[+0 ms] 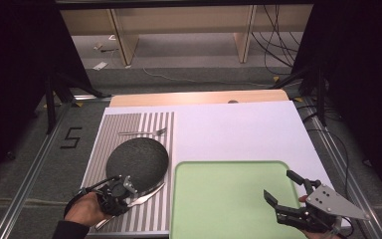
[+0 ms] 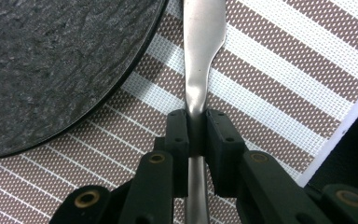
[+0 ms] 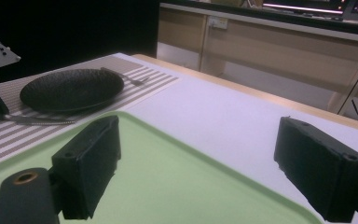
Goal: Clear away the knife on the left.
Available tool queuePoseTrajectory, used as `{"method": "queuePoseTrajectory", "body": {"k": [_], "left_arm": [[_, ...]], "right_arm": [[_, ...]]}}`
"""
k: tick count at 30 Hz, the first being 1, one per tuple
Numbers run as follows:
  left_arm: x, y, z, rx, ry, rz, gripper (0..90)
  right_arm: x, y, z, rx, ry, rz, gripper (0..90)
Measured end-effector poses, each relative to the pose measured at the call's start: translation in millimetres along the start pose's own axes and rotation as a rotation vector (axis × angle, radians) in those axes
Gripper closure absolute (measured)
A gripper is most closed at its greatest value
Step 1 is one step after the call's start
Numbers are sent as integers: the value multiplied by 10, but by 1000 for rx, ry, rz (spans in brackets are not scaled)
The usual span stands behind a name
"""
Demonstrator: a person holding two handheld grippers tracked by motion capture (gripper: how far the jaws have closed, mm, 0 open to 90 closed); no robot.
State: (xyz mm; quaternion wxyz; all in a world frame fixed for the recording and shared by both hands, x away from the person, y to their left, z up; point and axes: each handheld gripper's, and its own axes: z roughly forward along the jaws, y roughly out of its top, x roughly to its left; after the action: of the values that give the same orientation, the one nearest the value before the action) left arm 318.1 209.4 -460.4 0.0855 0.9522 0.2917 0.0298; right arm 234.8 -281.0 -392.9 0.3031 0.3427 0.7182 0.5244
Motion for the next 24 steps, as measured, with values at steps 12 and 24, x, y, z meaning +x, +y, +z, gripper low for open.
{"method": "queuePoseTrajectory", "body": {"k": [12,24], "left_arm": [[-33,-4,-41,-37,-81,28,797],[-90,79,-222,-192,-187,-53,800]], "right_arm": [[-7,0,-1,1,-2,3,154],[-10,1,-3,0,-2,4,155]]}}
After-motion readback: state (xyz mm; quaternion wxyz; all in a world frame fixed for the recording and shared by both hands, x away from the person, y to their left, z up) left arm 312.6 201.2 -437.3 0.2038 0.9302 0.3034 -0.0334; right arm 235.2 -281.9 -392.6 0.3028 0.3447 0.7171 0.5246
